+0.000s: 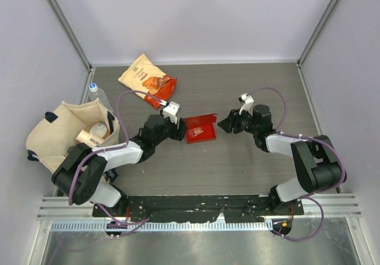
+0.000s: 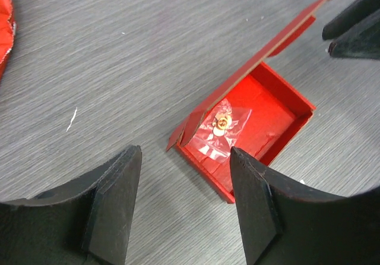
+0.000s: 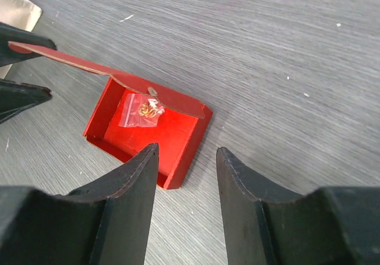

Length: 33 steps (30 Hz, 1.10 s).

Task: Fold the paper box

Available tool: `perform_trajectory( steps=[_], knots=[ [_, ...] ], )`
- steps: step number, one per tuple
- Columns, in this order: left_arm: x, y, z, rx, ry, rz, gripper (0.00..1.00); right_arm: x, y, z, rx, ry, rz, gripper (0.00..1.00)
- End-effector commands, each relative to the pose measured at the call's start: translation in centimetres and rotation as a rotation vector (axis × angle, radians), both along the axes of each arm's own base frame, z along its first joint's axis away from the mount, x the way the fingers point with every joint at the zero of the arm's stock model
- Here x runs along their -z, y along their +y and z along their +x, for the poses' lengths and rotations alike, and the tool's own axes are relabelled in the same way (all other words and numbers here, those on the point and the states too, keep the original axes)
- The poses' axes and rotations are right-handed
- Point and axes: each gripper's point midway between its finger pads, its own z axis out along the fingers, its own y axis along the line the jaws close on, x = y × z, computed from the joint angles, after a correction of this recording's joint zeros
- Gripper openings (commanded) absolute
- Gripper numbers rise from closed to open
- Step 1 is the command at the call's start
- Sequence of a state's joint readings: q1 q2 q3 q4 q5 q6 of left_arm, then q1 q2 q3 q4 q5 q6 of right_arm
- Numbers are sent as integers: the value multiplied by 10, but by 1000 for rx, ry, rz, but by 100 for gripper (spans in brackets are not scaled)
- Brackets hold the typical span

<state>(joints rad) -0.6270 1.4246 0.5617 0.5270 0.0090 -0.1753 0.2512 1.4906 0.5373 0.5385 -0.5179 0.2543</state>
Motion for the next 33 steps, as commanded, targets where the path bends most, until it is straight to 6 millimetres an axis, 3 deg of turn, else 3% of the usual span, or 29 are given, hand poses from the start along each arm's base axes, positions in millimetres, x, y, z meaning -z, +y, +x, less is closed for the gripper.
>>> perform_trajectory(
  steps=[1, 14, 23, 25, 28, 33],
  knots=[
    [-10, -8, 6, 84, -94, 13, 64, -38, 14, 13, -101, -238, 20, 49],
    [-15, -12, 18, 165, -78, -38, 48, -34, 25, 27, -155, -256, -8, 50],
    [-4, -19, 24, 191, -34, -45, 45, -31, 32, 33, -193, -244, -18, 50],
    [-5, -21, 25, 191, -32, -57, 39, -31, 35, 34, -201, -242, -22, 49],
    [-7, -24, 27, 192, -29, -70, 31, -30, 39, 32, -210, -247, -28, 45],
    [-8, -21, 29, 170, -23, -65, 21, -26, 45, 31, -201, -246, -61, 28]
  ],
)
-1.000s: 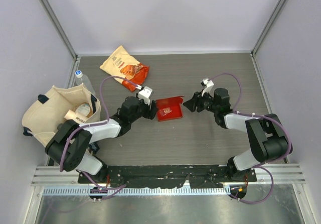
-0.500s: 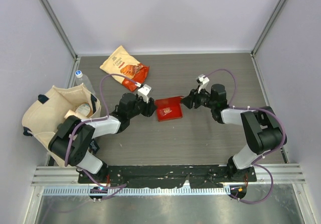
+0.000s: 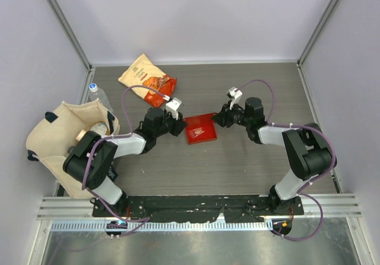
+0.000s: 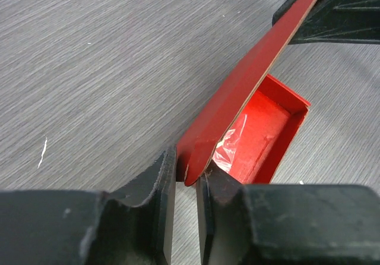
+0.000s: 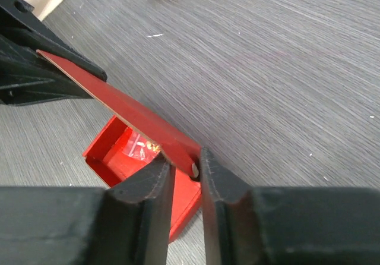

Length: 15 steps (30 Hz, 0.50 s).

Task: Fold the paper box

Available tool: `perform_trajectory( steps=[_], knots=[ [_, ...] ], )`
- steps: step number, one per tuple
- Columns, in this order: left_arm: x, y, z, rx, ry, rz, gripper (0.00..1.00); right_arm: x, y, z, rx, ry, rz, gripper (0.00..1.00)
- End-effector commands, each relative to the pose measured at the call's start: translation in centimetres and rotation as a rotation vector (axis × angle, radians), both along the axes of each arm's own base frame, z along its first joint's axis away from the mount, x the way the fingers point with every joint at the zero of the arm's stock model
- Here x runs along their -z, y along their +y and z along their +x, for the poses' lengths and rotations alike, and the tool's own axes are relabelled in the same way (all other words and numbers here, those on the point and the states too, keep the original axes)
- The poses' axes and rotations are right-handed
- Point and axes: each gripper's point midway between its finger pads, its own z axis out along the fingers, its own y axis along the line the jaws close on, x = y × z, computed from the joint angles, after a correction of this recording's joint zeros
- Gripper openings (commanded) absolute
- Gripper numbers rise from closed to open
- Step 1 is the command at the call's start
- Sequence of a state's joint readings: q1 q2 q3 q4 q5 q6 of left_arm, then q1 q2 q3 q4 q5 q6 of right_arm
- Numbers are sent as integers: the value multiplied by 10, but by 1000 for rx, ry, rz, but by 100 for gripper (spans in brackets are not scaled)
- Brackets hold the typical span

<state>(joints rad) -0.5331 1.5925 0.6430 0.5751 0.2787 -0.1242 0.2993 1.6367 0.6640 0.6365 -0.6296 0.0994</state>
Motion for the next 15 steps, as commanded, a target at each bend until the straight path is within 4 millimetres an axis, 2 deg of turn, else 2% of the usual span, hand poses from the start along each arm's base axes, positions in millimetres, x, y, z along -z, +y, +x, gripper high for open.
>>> perform_trajectory(
  steps=[1, 3, 5, 8, 11, 15],
  knots=[
    [-28, -4, 14, -17, -68, -48, 20, -11, 8, 6, 1, -70, -32, 24],
    [-30, 0, 14, -37, -72, -42, 19, -11, 8, 5, 20, -81, -47, 24],
    [-31, 1, 14, -42, -72, -37, 24, -11, 5, 3, 35, -85, -57, 29],
    [-32, 1, 12, -37, -65, -36, 26, -14, 0, 4, 65, -89, -72, 34],
    [-34, 1, 12, -39, -68, -39, 24, -15, -2, 2, 70, -82, -80, 33],
    [-35, -1, 13, -47, -74, -38, 17, -14, -6, 1, 98, -68, -92, 25]
  ],
)
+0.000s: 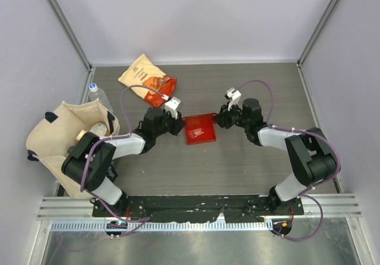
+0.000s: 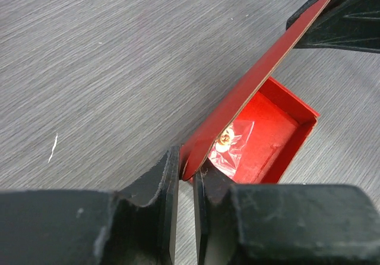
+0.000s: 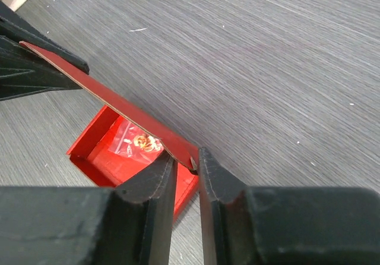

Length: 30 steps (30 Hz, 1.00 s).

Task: Fold the paper box

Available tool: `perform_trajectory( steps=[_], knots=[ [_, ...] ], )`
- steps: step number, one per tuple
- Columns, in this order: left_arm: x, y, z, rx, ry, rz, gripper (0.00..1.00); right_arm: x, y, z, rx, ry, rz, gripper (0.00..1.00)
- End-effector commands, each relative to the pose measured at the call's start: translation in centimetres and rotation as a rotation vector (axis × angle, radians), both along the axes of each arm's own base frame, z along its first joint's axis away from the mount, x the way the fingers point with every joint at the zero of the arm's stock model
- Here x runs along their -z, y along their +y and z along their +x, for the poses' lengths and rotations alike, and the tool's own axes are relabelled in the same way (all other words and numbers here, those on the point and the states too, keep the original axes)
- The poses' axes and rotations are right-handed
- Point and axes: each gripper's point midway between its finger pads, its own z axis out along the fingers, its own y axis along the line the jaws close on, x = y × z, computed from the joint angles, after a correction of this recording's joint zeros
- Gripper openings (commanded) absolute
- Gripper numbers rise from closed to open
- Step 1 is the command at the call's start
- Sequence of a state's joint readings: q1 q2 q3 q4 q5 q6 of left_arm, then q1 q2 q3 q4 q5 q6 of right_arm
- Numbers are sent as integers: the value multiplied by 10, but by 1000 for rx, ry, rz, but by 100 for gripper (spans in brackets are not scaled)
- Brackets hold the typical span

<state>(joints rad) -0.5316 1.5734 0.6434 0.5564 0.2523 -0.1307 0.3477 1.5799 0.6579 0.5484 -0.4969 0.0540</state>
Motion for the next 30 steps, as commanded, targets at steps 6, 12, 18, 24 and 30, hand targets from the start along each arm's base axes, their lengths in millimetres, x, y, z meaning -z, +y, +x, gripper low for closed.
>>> perform_trajectory(
  steps=[6, 12, 18, 24, 30],
  knots=[
    [-27, -11, 11, -32, -68, -16, 11, -13, -7, 5, 82, -20, -7, 7],
    [-42, -5, 22, -194, -112, 4, 0, -18, 7, 1, 153, -60, 5, 1],
    [-68, 7, 40, -607, -228, -34, 0, -45, -6, 18, 524, -171, 23, 1],
    [-73, 2, 45, -809, -256, -69, 0, -55, -5, 20, 749, -255, 13, 1],
    [-53, 1, 43, -854, -220, -168, 0, -39, -4, 18, 874, -246, 43, 1]
  ],
)
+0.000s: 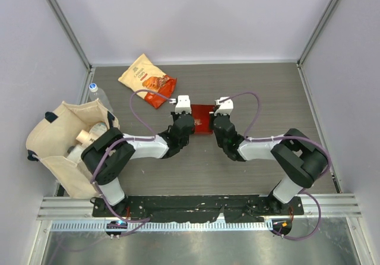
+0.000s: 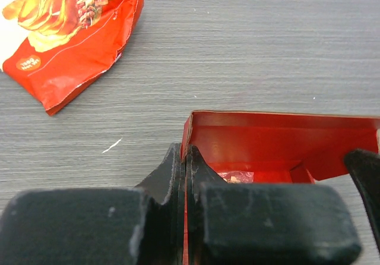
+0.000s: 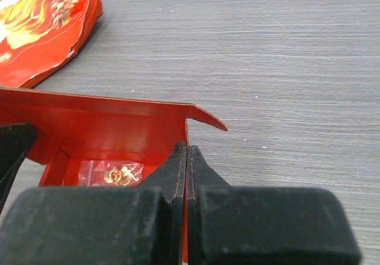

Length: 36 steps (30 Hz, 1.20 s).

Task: Fold the paper box

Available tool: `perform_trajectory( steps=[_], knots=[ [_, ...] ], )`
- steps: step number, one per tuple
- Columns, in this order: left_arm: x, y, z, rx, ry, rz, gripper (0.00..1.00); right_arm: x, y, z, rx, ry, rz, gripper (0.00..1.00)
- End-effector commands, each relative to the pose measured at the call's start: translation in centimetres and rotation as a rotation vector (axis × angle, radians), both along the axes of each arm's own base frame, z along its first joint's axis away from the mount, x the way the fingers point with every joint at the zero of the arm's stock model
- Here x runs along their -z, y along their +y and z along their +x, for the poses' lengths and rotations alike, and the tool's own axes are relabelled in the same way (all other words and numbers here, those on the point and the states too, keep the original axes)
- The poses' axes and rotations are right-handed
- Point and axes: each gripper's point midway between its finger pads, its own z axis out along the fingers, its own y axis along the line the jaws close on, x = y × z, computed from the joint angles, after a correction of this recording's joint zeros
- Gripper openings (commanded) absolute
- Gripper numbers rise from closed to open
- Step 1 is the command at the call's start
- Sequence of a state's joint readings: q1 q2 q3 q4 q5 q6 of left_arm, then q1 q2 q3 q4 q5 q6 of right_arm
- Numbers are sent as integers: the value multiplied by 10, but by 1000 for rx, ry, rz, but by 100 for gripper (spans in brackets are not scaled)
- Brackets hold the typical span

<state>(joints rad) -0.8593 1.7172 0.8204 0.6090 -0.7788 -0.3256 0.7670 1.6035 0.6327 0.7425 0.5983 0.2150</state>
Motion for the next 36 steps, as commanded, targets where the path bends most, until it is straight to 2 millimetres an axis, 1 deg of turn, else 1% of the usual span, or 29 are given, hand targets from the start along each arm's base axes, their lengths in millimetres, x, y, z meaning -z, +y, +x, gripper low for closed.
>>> perform_trajectory(
  steps=[1, 3, 5, 6, 7, 8, 9, 11, 12, 16, 19, 25, 27, 28, 30, 31, 33, 35, 36],
  knots=[
    [-14, 8, 7, -139, -100, -186, 0, -16, -12, 6, 201, -95, 102, 1],
    [-3, 11, 2, -134, -113, -227, 0, -10, -15, -2, 244, -112, 117, 1],
    [3, 8, -2, -115, -127, -253, 0, -5, -15, -9, 256, -125, 127, 1],
    [10, 10, -5, -112, -120, -242, 0, -1, -16, -11, 260, -126, 123, 1],
    [13, 9, -7, -106, -118, -239, 0, 6, -17, -13, 262, -121, 118, 1],
    [14, 8, -8, -103, -123, -248, 0, 7, -18, -16, 256, -127, 129, 1],
    [21, 9, -10, -103, -115, -248, 0, 10, -18, -19, 255, -128, 136, 1],
    [23, 9, -14, -98, -124, -262, 0, 15, -20, -23, 250, -129, 142, 1],
    [27, 9, -15, -95, -120, -260, 0, 16, -18, -26, 243, -129, 139, 1],
    [32, 9, -24, -89, -120, -270, 0, 20, -19, -35, 239, -134, 138, 1],
    [36, 8, -32, -74, -117, -255, 0, 26, -19, -45, 233, -128, 130, 1],
    [46, 9, -47, -45, -125, -227, 0, 31, -16, -58, 224, -145, 138, 1],
    [50, 8, -51, -27, -118, -225, 0, 36, -19, -63, 229, -144, 124, 1],
    [53, 10, -53, -19, -116, -224, 0, 35, -18, -65, 228, -151, 139, 1],
    [56, 9, -57, -3, -108, -219, 0, 42, -22, -70, 229, -146, 127, 1],
    [60, 11, -59, 0, -103, -215, 0, 42, -22, -72, 228, -151, 140, 1],
    [64, 12, -64, 7, -95, -217, 0, 47, -25, -77, 226, -147, 129, 1],
    [70, 13, -69, 12, -89, -211, 0, 51, -24, -83, 219, -142, 117, 2],
    [72, 16, -71, 4, -88, -204, 0, 53, -25, -86, 213, -137, 106, 4]
  ],
)
